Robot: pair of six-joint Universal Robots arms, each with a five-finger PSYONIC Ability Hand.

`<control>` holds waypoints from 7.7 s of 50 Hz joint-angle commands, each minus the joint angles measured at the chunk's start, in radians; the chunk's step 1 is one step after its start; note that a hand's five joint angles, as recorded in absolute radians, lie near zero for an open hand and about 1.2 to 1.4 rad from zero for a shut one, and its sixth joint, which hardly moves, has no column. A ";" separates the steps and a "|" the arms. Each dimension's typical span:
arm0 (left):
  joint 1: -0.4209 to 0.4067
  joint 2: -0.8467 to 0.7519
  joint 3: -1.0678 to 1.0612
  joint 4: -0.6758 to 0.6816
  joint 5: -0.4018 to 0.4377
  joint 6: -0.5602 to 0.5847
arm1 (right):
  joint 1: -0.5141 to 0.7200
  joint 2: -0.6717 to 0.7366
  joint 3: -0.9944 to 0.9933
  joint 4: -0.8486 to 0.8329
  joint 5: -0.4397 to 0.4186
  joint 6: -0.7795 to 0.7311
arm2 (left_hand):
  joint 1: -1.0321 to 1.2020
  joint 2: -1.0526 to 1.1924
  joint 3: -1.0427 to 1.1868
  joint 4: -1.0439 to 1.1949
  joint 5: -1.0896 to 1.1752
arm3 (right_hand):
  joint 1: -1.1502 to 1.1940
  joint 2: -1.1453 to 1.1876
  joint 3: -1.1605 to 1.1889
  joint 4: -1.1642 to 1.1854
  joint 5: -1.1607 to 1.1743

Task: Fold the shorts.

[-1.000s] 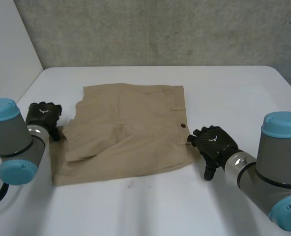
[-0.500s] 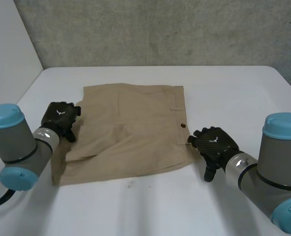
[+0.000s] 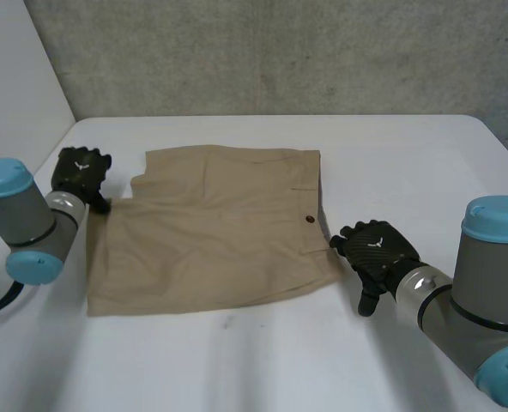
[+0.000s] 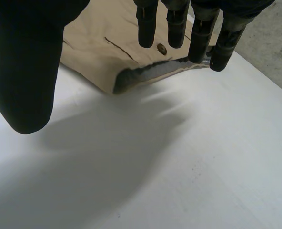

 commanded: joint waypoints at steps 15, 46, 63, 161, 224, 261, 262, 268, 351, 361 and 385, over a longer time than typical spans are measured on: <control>-0.004 0.216 -0.177 -0.043 0.003 0.003 | 0.008 -0.026 0.003 -0.049 -0.009 0.003 | -0.043 -0.035 -0.036 -0.028 -0.021 | 0.190 0.172 0.177 0.160 0.156; -0.018 0.686 -0.749 -0.405 0.067 0.003 | 0.048 0.180 -0.175 -0.047 -0.110 0.051 | 0.101 0.108 0.108 0.115 0.122 | 0.598 0.580 0.585 0.569 0.565; 0.011 0.678 -0.753 -0.399 0.067 0.000 | 0.054 0.223 -0.241 -0.057 -0.110 0.058 | 0.095 0.102 0.102 0.109 0.116 | 1.196 1.178 1.183 1.167 1.163; -0.316 0.336 -0.117 -0.379 0.006 0.132 | -0.172 0.117 -0.422 0.441 -0.132 -0.094 | 0.919 0.927 0.926 0.933 0.941 | 1.196 1.178 1.183 1.167 1.163; -0.316 0.650 -0.670 -0.109 -0.072 -0.296 | -0.129 0.049 -0.031 -0.030 -0.076 0.176 | -0.266 -0.259 -0.259 -0.252 -0.245 | 0.434 0.415 0.420 0.404 0.400; -0.282 0.689 -0.699 -0.118 -0.077 -0.296 | -0.416 -0.072 -0.145 0.083 -0.009 -0.161 | -0.281 -0.274 -0.274 -0.267 -0.260 | 1.196 1.178 1.183 1.167 1.163; -0.282 0.689 -0.701 -0.117 -0.077 -0.296 | -0.355 -0.073 -0.179 0.083 -0.008 -0.140 | -0.281 -0.274 -0.274 -0.267 -0.260 | 1.196 1.178 1.183 1.167 1.163; -0.293 0.693 -0.706 -0.118 -0.078 -0.296 | -0.111 -0.063 -0.308 0.088 -0.024 -0.028 | -0.278 -0.271 -0.271 -0.264 -0.257 | 1.196 1.178 1.183 1.167 1.163; -0.644 0.195 -0.066 -0.253 -0.169 -0.292 | -0.193 -0.161 -0.147 0.121 -0.199 0.308 | 0.888 0.895 0.894 0.902 0.909 | -0.025 -0.044 -0.039 -0.055 -0.059; -0.647 0.429 -0.403 -0.255 -0.288 -0.301 | -0.149 -0.040 -0.357 0.315 -0.181 0.313 | 0.759 0.766 0.765 0.773 0.780 | -0.025 -0.044 -0.039 -0.055 -0.059; -0.718 0.482 -0.583 -0.255 -0.339 -0.362 | 0.029 0.236 -0.519 0.488 -0.230 0.298 | 0.369 0.376 0.375 0.383 0.390 | -0.025 -0.044 -0.039 -0.055 -0.059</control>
